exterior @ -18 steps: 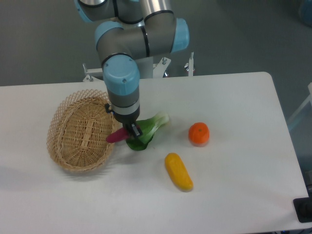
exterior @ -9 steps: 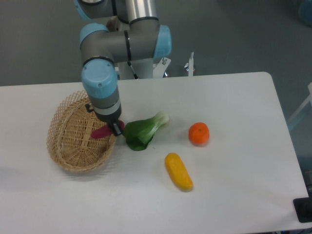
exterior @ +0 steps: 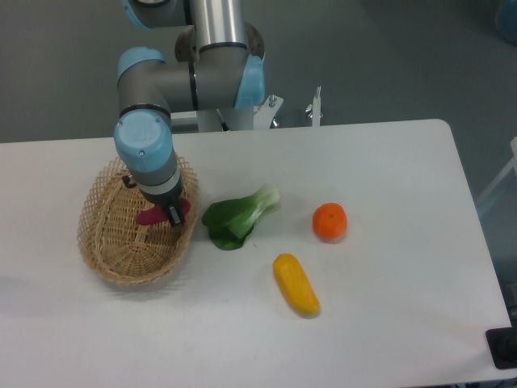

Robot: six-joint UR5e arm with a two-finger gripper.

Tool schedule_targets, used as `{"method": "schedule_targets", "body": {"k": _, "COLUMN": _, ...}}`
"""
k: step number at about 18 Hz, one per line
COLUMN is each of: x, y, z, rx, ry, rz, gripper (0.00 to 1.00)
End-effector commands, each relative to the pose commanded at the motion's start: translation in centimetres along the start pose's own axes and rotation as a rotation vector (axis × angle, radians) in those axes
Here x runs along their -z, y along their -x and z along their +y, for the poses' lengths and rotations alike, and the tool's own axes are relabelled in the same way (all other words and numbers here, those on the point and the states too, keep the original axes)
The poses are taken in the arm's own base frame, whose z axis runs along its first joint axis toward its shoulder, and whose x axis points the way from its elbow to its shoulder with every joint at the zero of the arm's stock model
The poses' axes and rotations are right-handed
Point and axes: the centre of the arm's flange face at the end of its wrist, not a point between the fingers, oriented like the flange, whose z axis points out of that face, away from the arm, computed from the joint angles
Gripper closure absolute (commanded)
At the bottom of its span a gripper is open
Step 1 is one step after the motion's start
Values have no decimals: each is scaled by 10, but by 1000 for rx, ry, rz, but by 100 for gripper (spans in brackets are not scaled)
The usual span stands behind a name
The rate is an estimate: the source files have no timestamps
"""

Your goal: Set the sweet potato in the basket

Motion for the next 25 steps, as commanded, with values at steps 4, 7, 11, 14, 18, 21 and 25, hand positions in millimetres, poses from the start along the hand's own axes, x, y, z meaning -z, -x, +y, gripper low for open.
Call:
{"method": "schedule_targets", "body": {"k": 4, "x": 3, "y": 3, "z": -1, "rx": 0, "ry": -2, "rz": -6, "gripper": 2}}
{"method": "schedule_targets", "body": {"k": 7, "x": 13, "y": 8, "z": 0, "rx": 3, "ry": -8, "rz": -26, "gripper": 0}}
{"method": "schedule_targets", "body": {"k": 11, "x": 27, "y": 23, "z": 18, "rx": 43, "ry": -8, "rz": -52, "gripper": 0}}
{"method": "schedule_targets", "body": {"k": 14, "x": 41, "y": 43, "z": 47, "rx": 93, "ry": -24, "rz": -81, "gripper": 0}}
{"method": "schedule_targets", "body": {"k": 18, "x": 67, "y": 71, "z": 86, "rx": 162, "ry": -41, "rz": -129, "gripper": 0}}
{"method": "schedule_targets", "body": {"k": 21, "x": 86, "y": 94, "z": 117, "rx": 216, "ry": -56, "rz": -165, "gripper": 0}}
{"method": "schedule_targets", "body": {"k": 25, "x": 98, "y": 126, "z": 153, "rx": 201, "ry": -64, "rz": -196, "gripper": 0}}
